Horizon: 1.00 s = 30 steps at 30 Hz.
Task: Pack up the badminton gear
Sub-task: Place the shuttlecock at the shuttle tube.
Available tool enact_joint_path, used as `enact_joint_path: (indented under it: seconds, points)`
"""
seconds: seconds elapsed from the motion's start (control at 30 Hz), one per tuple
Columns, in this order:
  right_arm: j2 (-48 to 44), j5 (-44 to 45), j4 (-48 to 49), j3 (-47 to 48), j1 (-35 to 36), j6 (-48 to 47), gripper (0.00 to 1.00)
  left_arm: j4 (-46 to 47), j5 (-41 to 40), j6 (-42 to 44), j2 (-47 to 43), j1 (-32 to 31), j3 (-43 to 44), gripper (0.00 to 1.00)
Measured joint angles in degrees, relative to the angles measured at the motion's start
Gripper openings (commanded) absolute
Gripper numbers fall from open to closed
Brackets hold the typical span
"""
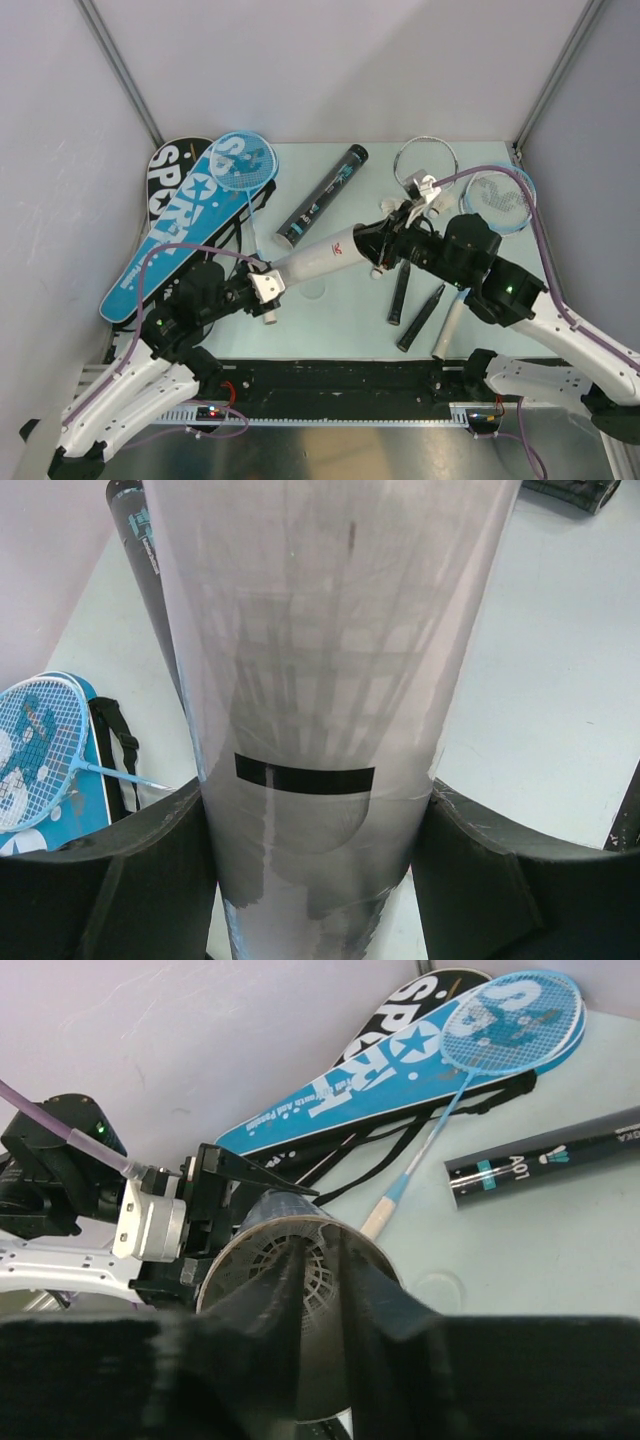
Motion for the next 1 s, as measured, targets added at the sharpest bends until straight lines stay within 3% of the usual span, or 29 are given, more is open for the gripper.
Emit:
enact_joint_path:
  seconds: [0.1,0.23,0.43,0.63,1.0]
  points:
    - [-1.2,0.9,-0.3,0.0,0.0,0.9,0.53,0.0,-0.2,-0.4,-0.2,0.0,-0.1,0.41]
    - [-5.2,0.3,-1.2,0.0,-0.3,3.0,0.63,0.8,-0.9,-1.4,-1.2,0.0,-0.3,0.41]
    - [-9.6,0.5,-2.7,0.0,-1.6,5.4,0.61,1.8,-1.5,-2.9,-3.1,0.0,-0.3,0.40]
    - [-11.1,6.2,-5.1,0.0,-3.5,9.0,0.63,2.1,-5.8,-5.4,-6.3,-0.1,-0.9,0.41]
    - [-0.3,11.1,-7.7,-6.1,-13.2,9.1,0.56,2.4,-19.7,-11.5,-18.1,-0.1,-3.8,0.41]
